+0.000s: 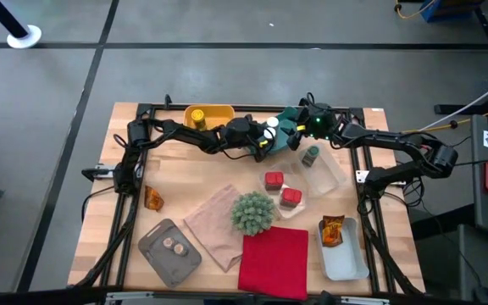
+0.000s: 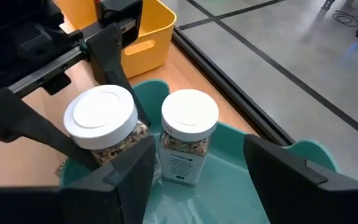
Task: Sort spices by type
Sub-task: Put the white seasoning bottle into the green bin, then put the green seasoning bottle into the right transparent bin
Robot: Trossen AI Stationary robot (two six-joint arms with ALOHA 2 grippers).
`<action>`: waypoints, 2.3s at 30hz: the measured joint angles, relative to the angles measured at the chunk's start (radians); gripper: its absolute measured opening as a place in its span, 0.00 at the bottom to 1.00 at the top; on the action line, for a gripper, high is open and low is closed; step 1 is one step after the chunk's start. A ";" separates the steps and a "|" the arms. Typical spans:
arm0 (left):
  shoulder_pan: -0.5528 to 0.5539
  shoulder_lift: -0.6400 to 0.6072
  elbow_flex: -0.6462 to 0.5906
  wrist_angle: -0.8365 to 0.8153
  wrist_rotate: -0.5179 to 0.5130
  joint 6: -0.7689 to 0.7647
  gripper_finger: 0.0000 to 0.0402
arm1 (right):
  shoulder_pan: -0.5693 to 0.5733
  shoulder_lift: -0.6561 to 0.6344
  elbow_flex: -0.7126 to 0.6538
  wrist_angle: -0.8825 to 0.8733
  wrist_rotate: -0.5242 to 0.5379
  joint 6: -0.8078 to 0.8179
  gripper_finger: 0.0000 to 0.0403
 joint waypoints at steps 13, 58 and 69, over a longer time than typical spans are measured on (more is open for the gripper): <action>-0.001 0.000 0.000 0.000 0.000 -0.071 0.53 | 0.000 0.000 0.000 -0.001 0.000 0.000 0.61; 0.013 -0.244 0.000 -0.634 0.073 0.376 0.61 | 0.000 0.000 0.000 -0.001 0.000 0.000 0.61; 0.053 -0.243 0.000 -0.632 0.070 0.235 0.61 | 0.000 0.000 0.000 -0.001 0.000 0.000 0.61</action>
